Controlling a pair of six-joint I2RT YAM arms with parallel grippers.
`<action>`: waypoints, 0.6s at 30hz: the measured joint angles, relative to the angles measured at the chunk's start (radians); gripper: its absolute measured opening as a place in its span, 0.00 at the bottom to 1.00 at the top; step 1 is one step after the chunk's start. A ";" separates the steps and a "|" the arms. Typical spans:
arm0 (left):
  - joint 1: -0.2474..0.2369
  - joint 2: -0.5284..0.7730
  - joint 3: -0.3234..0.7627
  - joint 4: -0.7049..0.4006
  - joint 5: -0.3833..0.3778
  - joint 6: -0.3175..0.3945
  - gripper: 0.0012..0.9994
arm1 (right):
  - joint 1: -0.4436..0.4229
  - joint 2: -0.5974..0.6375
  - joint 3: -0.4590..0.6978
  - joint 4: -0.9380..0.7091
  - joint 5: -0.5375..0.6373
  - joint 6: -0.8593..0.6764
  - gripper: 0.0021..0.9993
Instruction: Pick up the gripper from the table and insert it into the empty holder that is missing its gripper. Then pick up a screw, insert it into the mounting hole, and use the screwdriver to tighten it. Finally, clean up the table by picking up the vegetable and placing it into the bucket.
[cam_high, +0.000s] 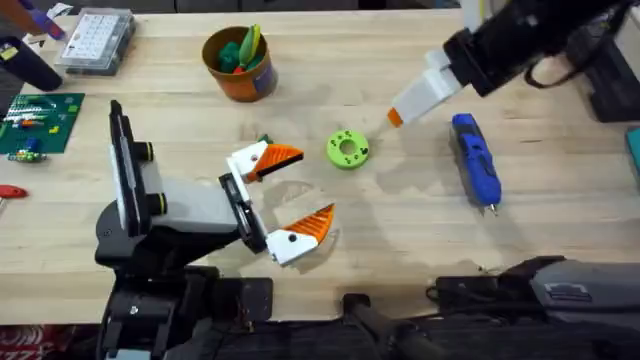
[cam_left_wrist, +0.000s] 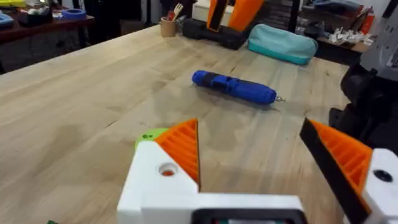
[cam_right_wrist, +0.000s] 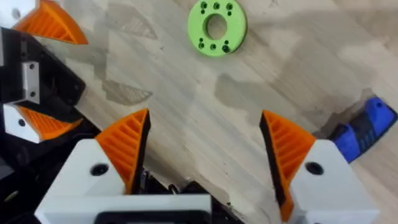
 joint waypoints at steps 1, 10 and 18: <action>0.000 0.000 0.000 0.000 0.000 0.000 0.99 | 0.000 -0.018 -0.018 0.008 0.003 0.003 1.00; 0.000 0.000 0.000 0.000 0.000 0.000 0.99 | 0.007 -0.194 -0.253 0.100 0.042 0.020 1.00; 0.000 0.000 0.000 0.000 0.000 0.000 0.99 | 0.082 -0.208 -0.297 0.099 0.130 0.019 1.00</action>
